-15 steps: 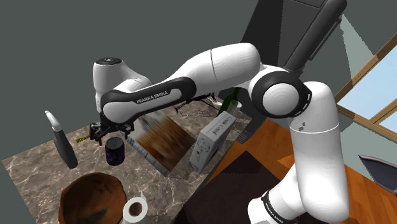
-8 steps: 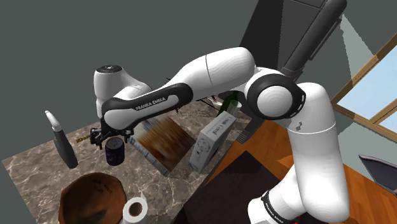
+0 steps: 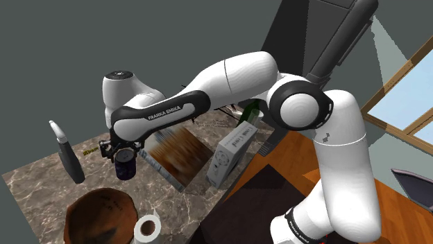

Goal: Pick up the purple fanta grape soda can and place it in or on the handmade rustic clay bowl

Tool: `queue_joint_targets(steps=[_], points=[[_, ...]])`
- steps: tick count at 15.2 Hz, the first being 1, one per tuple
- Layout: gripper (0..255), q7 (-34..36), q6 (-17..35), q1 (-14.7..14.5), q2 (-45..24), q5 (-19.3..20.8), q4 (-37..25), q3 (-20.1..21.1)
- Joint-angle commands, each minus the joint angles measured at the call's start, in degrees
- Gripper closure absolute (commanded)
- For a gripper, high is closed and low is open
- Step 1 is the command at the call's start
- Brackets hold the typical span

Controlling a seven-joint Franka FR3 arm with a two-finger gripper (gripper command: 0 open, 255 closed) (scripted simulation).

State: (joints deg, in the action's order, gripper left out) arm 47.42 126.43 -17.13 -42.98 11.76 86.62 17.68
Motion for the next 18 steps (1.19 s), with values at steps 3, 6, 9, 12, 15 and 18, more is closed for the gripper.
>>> queue_joint_targets(steps=[3,6,9,12,15,18], points=[[255,-0.03,0.0,0.0,-0.1,0.0,0.03,-0.01],[255,-0.04,0.04,0.02,-0.13,0.01,0.03,-0.02],[255,-0.08,-0.99,0.12,0.88,-0.25,0.01,0.22],[255,-0.23,-2.51,0.3,2.2,-0.61,-0.22,0.52],[255,-0.37,-4.08,0.47,3.45,-0.98,-0.55,0.81],[255,-0.52,-5.7,0.62,4.63,-1.33,-1.02,1.07]])
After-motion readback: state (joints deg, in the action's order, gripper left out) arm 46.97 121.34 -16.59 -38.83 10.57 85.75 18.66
